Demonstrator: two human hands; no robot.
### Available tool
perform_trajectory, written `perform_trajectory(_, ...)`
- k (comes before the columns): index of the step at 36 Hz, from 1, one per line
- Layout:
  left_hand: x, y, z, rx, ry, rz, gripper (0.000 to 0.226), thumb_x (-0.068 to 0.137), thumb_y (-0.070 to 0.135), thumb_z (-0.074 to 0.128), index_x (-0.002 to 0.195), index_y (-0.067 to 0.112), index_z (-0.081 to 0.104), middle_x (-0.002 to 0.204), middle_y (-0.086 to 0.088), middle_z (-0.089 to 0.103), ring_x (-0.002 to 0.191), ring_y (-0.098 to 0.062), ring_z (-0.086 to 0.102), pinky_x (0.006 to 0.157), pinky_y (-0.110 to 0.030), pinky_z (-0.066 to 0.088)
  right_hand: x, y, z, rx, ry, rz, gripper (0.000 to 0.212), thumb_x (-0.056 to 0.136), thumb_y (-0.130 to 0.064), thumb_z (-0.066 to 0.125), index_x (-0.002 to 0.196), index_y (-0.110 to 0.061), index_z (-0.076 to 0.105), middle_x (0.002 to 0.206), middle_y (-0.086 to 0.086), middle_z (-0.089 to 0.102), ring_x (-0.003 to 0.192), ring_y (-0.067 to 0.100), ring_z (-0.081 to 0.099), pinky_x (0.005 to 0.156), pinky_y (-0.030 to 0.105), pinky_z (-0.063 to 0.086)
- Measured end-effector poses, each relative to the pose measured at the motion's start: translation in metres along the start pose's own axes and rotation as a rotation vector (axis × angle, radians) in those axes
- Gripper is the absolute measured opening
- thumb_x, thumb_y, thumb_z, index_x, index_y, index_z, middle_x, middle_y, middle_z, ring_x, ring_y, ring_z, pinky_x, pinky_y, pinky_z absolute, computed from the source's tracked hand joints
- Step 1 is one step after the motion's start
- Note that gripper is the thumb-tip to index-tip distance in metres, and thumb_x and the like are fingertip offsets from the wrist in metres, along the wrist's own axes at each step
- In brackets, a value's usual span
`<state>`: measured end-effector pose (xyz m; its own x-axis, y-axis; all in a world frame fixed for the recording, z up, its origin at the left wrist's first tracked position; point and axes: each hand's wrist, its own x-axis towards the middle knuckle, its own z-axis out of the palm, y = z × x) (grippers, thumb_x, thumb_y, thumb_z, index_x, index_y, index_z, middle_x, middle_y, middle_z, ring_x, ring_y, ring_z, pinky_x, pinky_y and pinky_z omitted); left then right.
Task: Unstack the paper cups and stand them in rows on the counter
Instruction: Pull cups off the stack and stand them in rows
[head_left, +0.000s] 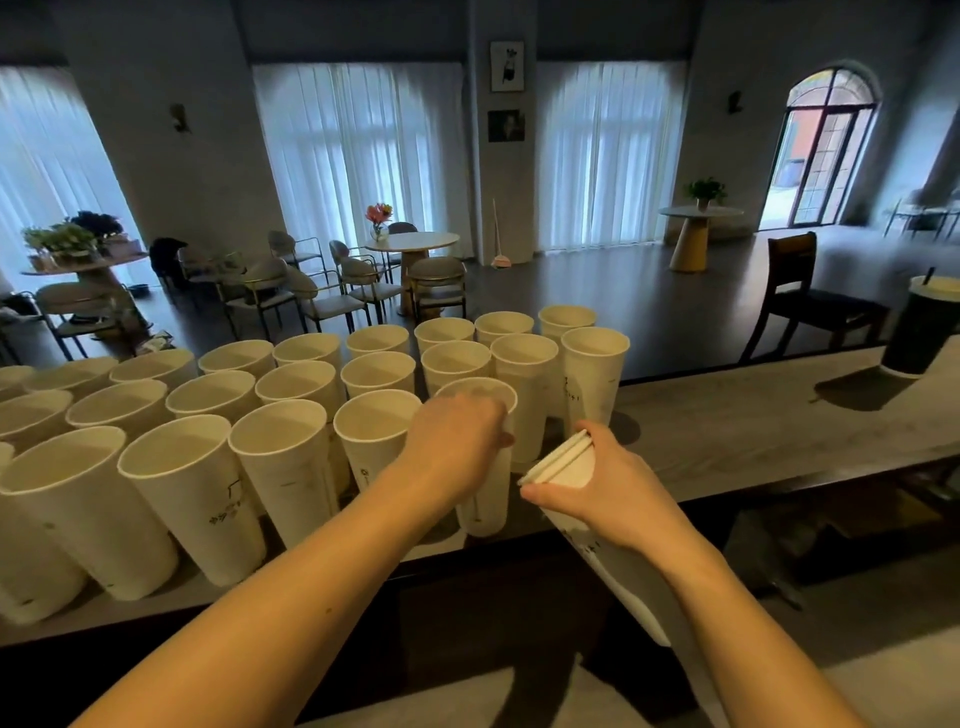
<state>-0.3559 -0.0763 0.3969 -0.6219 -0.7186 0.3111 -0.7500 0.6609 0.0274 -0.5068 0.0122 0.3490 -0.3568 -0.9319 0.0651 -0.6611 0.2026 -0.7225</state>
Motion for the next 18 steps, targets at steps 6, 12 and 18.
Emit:
perform_trajectory(6,0.003,0.001,0.007,0.066,0.020,-0.020,0.028,0.096,0.033,0.057,0.118,0.015,0.061,0.112,-0.008,0.066,0.100,-0.024,0.063,0.078,-0.032,0.048,0.001,0.000,0.000,0.090,0.041,-0.032,0.107,0.064,-0.067,0.080,0.150,-0.035,0.025,0.141,-0.003,0.048,0.123,0.018,0.049,0.099,0.040,0.048)
perform_trajectory(12,0.009,-0.001,0.009,0.107,-0.022,-0.001,0.034,0.096,0.033,0.057,0.124,0.015,0.056,0.118,-0.009,0.064,0.105,-0.024,0.063,0.082,-0.033,0.050,0.003,-0.001,-0.002,0.146,0.087,-0.042,0.106,0.065,-0.067,0.079,0.150,-0.037,0.023,0.142,-0.003,0.047,0.125,0.019,0.048,0.101,0.043,0.048)
perform_trajectory(18,0.013,-0.004,0.003,0.130,0.180,-0.006,0.046,0.095,0.047,0.051,0.126,0.013,0.055,0.124,-0.009,0.061,0.110,-0.025,0.055,0.090,-0.036,0.046,0.000,0.001,-0.007,0.148,0.115,-0.052,0.109,0.066,-0.068,0.078,0.151,-0.037,0.018,0.146,-0.001,0.043,0.127,0.022,0.047,0.101,0.044,0.048)
